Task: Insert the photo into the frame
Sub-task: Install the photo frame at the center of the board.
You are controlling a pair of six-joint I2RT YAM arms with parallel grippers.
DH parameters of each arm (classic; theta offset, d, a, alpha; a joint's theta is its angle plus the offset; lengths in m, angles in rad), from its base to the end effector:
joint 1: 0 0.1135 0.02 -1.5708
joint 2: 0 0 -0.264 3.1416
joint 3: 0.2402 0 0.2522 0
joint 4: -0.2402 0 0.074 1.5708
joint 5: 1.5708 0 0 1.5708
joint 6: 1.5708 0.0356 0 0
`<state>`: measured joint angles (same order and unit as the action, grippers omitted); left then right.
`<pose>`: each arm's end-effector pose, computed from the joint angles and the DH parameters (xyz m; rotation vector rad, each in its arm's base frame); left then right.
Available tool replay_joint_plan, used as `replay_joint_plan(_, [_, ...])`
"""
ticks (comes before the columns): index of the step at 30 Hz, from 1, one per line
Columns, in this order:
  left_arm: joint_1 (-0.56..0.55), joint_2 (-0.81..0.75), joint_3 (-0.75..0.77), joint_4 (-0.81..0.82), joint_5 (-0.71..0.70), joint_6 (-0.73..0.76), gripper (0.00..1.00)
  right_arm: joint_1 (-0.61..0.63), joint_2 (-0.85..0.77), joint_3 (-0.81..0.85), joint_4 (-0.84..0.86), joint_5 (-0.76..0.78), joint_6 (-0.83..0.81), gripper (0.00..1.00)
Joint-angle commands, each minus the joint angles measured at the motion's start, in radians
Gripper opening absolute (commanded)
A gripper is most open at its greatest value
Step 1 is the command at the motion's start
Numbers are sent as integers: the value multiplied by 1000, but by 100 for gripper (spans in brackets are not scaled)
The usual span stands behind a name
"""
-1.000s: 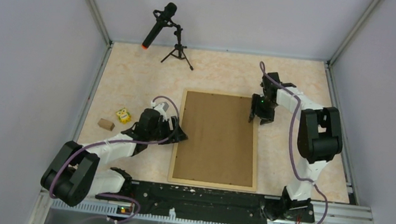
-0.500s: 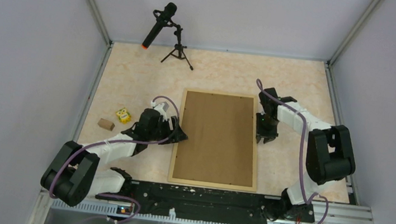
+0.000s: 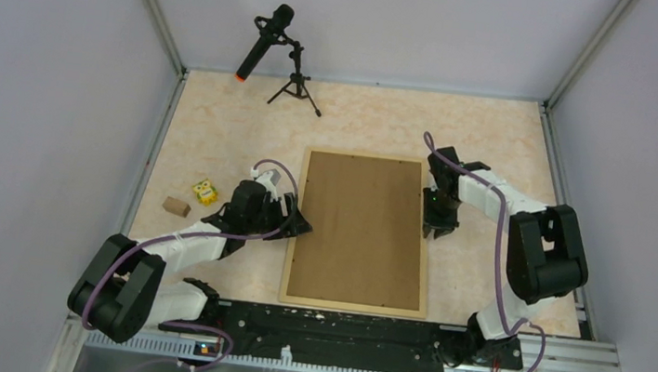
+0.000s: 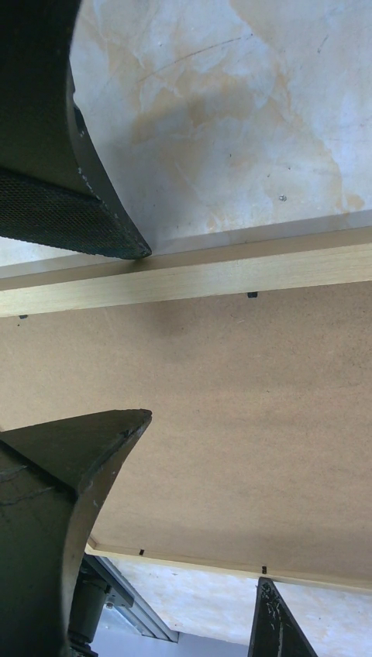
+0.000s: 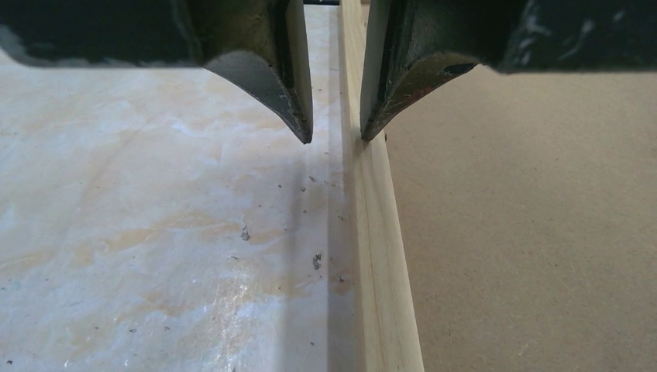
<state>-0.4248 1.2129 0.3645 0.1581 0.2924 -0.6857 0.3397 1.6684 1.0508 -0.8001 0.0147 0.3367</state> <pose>0.1942 -0.0991 0.1478 -0.1464 2.3903 -0.8922 0.2801 0.0984 0.1750 -0.0028 2.9918 0.0554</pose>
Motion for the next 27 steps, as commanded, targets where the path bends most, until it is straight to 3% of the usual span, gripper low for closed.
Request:
replay_joint_plan(1, [-2, 2, -16, -7, 4, 1, 76, 16, 15, 4, 33, -10, 10, 29])
replay_joint_plan(17, [0, 6, -16, -6, 6, 0, 76, 28, 64, -27, 88, -46, 16, 29])
replay_joint_plan(27, [0, 3, -16, -5, 6, 1, 76, 33, 129, -59, 174, 12, 57, 28])
